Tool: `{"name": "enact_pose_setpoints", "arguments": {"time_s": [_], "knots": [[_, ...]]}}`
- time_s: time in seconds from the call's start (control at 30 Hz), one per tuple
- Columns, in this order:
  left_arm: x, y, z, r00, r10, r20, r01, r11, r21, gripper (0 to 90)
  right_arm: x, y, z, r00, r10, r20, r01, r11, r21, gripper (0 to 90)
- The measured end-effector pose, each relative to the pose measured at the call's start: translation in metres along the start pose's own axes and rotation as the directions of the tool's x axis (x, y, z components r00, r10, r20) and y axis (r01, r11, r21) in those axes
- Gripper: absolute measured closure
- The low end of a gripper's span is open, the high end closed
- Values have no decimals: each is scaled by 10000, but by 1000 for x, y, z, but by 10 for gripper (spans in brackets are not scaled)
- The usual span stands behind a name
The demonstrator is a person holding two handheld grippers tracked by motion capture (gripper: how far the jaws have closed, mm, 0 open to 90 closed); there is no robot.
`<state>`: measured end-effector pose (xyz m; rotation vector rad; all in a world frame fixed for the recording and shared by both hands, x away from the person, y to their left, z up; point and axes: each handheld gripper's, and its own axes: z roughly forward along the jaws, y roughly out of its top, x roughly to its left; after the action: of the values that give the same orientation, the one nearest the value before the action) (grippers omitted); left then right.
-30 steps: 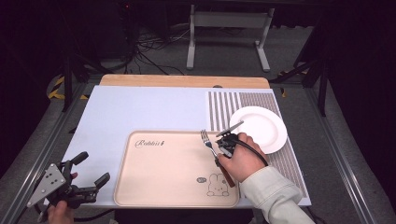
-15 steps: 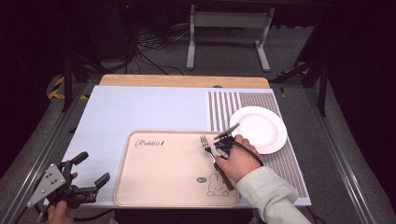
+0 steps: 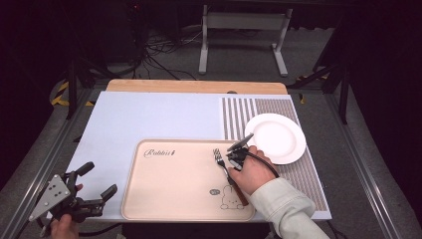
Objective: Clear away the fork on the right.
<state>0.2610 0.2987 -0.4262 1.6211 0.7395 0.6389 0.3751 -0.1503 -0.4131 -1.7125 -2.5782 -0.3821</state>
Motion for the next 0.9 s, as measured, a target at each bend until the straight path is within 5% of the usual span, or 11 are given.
{"name": "enact_pose_setpoints", "arguments": {"time_s": [0.2, 0.27, 0.57, 0.67, 0.9], "knots": [[0, 0, 0, 10000, -4, -11, 4, 10000, -30, 10, -1, 0, 1, 10000, -35, 8, 35, 10000, 31, 744], [0, 0, 0, 10000, -10, 6, 10, 10000, 3, 10, -1, 0, 3, 9998, -100, -162, 97, 9997, -213, 589], [0, 0, 0, 10000, -10, -2, 10, 10000, 2, 10, 1, 1, 0, 9952, -966, -128, 938, 9854, -1423, 237], [0, 0, 0, 10000, -4, 13, 4, 10000, 15, 10, 1, 4, -3, 9772, -2081, 422, 2123, 9560, -2023, 106], [-1, 0, 1, 10000, -14, -2, 14, 10000, -3, 10, 4, 10, -10, 9452, -3217, 555, 3242, 9046, -2768, 113]]}}
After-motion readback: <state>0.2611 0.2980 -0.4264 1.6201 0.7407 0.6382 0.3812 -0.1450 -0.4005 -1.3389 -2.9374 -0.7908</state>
